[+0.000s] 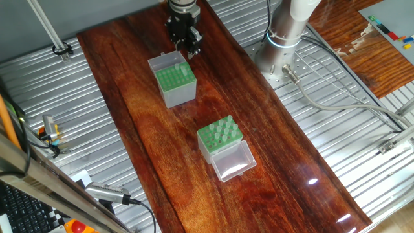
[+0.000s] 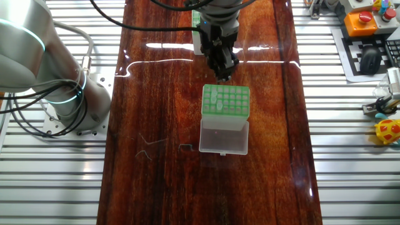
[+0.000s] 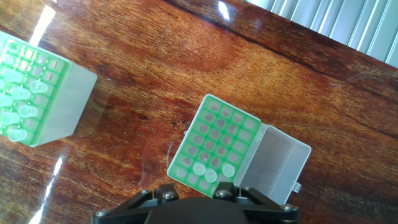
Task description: Transfer all large pipette tips from one holder to another
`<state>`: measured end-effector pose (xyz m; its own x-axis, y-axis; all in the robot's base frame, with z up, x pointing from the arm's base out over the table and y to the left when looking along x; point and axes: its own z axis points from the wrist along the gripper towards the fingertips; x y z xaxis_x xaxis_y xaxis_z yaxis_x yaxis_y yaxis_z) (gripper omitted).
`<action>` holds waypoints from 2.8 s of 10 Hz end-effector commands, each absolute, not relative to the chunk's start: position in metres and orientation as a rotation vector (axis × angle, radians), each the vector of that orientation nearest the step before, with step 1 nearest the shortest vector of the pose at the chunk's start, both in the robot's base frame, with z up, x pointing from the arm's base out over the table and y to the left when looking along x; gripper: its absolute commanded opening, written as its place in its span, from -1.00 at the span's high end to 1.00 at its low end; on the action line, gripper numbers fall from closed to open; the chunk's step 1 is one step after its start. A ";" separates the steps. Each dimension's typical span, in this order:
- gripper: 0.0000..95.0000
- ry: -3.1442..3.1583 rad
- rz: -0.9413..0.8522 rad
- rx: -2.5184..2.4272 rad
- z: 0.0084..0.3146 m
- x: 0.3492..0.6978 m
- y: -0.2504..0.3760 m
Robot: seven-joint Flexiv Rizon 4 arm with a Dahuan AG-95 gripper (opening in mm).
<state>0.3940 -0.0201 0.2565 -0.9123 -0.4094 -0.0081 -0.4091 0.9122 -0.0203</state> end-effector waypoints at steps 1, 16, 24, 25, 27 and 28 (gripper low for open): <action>0.20 3.059 -0.028 -0.657 0.257 0.394 -0.020; 0.60 3.072 -0.019 -0.865 0.281 0.397 0.029; 0.60 3.104 -0.012 -0.719 0.275 0.400 0.042; 0.60 3.110 -0.011 -0.671 0.271 0.404 0.059; 0.60 3.121 -0.001 -0.565 0.261 0.409 0.086; 0.60 3.116 -0.009 -0.553 0.261 0.409 0.086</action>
<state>0.4108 0.0844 0.2621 -0.9360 -0.3506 0.0318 -0.3507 0.9365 0.0023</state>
